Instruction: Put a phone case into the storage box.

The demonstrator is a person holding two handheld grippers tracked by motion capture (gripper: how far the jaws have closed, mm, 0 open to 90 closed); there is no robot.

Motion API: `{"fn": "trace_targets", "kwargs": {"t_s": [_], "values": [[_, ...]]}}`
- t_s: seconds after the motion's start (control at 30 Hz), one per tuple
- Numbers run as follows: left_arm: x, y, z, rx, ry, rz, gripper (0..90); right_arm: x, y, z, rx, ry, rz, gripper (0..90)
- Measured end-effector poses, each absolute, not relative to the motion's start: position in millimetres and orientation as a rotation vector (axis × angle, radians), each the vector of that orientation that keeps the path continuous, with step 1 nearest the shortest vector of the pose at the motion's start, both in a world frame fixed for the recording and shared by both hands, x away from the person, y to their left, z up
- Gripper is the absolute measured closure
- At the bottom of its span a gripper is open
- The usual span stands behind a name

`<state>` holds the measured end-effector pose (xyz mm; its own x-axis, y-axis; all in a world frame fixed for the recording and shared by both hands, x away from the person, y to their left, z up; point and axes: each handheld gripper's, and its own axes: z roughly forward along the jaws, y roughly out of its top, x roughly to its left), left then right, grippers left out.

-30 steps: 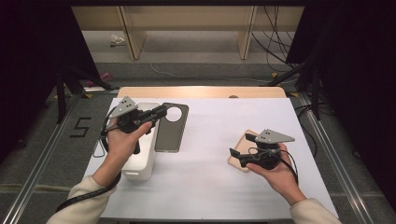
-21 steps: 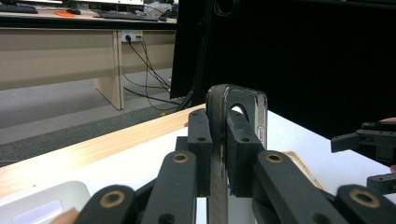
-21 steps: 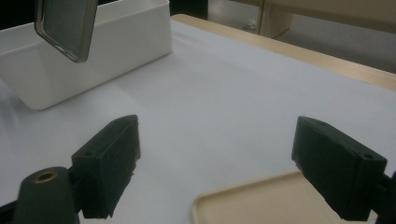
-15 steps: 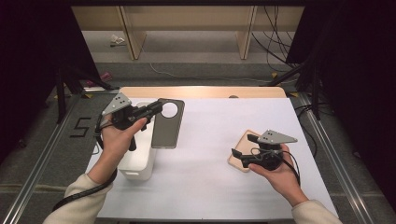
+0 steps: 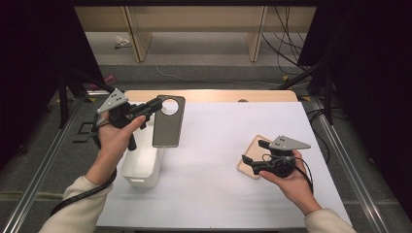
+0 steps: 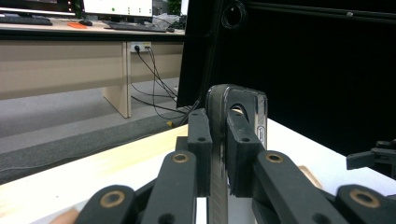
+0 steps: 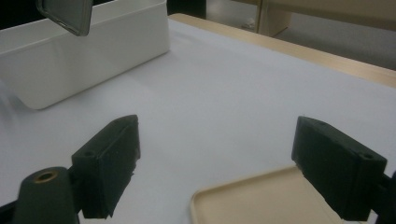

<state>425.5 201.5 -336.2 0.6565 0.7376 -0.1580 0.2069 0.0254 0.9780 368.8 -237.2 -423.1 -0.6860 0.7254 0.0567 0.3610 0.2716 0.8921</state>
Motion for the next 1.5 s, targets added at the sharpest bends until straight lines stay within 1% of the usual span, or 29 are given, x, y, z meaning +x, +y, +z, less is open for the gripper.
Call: {"fn": "trace_targets", "kwargs": {"t_s": [0.53, 1.5], "values": [[441, 216, -329, 1.533, 0.824, 0.525, 81.8, 369, -239, -424, 0.995, 2.183, 1.382, 16.4], [465, 239, -334, 1.517, 0.866, 0.548, 81.8, 369, -239, -424, 0.996, 2.179, 1.385, 16.4]]}}
